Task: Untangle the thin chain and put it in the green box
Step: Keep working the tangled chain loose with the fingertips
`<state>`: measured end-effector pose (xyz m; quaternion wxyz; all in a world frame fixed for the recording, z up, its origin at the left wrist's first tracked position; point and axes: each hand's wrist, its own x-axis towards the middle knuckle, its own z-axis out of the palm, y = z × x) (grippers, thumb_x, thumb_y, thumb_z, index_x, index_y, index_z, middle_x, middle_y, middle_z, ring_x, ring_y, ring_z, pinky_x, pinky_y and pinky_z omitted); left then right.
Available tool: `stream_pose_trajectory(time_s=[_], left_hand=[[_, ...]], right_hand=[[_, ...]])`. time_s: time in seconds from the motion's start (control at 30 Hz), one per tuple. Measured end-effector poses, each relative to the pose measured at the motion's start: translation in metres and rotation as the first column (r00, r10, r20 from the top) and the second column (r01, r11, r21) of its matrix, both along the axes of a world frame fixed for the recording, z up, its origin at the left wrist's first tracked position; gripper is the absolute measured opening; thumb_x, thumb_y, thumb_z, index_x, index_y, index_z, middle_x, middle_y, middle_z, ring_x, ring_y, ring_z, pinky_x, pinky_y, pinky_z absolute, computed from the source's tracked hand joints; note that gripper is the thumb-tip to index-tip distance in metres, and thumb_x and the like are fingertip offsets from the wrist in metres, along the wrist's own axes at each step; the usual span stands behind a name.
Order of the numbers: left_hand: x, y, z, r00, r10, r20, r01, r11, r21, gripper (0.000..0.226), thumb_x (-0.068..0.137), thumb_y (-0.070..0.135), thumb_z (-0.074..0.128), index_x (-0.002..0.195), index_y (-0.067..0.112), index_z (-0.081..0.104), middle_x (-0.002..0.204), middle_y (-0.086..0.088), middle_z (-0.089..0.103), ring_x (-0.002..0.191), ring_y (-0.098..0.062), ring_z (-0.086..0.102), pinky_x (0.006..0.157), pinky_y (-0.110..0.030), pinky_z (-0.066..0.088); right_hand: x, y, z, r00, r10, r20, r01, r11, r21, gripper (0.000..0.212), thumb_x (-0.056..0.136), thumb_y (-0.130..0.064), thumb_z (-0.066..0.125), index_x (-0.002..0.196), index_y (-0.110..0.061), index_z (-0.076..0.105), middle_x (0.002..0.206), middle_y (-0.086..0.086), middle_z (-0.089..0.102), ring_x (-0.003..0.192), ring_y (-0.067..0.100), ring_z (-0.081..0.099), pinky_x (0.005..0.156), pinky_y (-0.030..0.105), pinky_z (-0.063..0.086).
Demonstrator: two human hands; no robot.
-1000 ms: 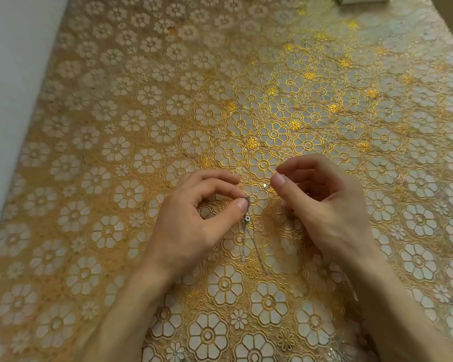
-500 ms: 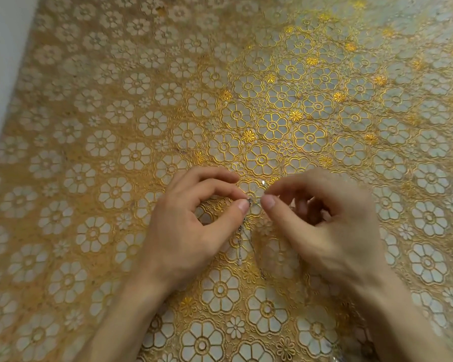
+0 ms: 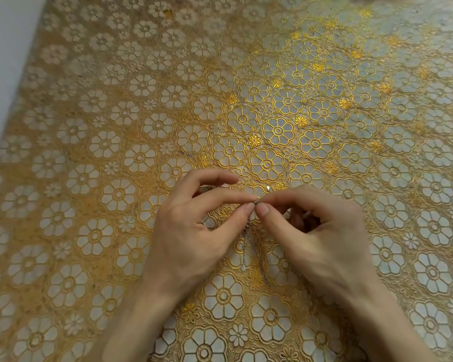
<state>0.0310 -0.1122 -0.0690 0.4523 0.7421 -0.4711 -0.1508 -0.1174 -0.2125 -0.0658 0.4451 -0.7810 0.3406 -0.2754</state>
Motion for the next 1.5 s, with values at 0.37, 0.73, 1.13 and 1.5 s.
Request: stream_pose_trajectory(time_s=[0.37, 0.73, 1.13, 1.5], left_hand=[[-0.0016, -0.001, -0.0024, 0.999, 0.006, 0.046, -0.005, 1.0, -0.011, 0.014, 0.085, 0.037, 0.07, 0.096, 0.032, 0.078, 0.113, 0.012, 0.064, 0.108, -0.01, 0.062, 0.092, -0.02, 0.047], [-0.0012, 0.0, -0.0017, 0.996, 0.01, 0.091, -0.008, 1.0, -0.024, 0.018, 0.084, 0.028, 0.076, 0.101, 0.023, 0.077, 0.114, 0.006, 0.063, 0.11, -0.007, 0.061, 0.093, -0.017, 0.045], [-0.0043, -0.0015, -0.0069, 0.988, 0.035, 0.152, -0.02, 0.995, -0.102, 0.006, 0.081, 0.021, 0.078, 0.086, 0.018, 0.079, 0.112, -0.002, 0.064, 0.099, -0.014, 0.063, 0.083, -0.032, 0.052], [-0.003, -0.0003, -0.0033, 0.996, 0.05, 0.068, -0.048, 0.998, -0.033, 0.01, 0.081, 0.026, 0.071, 0.085, 0.019, 0.075, 0.115, 0.003, 0.062, 0.105, -0.006, 0.06, 0.093, -0.015, 0.045]], right_hand=[[0.0059, 0.0016, -0.0065, 0.998, -0.068, -0.016, 0.067, 0.997, -0.042, 0.003, 0.08, -0.031, 0.072, 0.079, -0.03, 0.074, 0.071, -0.013, 0.064, 0.056, 0.013, 0.054, 0.055, 0.018, 0.037], [0.0042, 0.0012, -0.0086, 0.999, -0.05, -0.001, 0.05, 0.997, -0.05, 0.001, 0.08, -0.029, 0.072, 0.079, -0.029, 0.074, 0.072, -0.01, 0.065, 0.055, 0.015, 0.053, 0.055, 0.023, 0.038], [0.0054, 0.0018, -0.0085, 0.999, -0.033, -0.034, 0.029, 0.994, -0.107, 0.001, 0.079, -0.029, 0.073, 0.079, -0.03, 0.073, 0.07, -0.015, 0.061, 0.056, 0.013, 0.054, 0.056, 0.023, 0.039], [0.006, 0.002, -0.0092, 0.997, -0.064, -0.041, 0.059, 0.993, -0.105, 0.005, 0.078, -0.033, 0.068, 0.077, -0.029, 0.072, 0.072, -0.016, 0.063, 0.058, 0.012, 0.056, 0.056, 0.022, 0.04]])
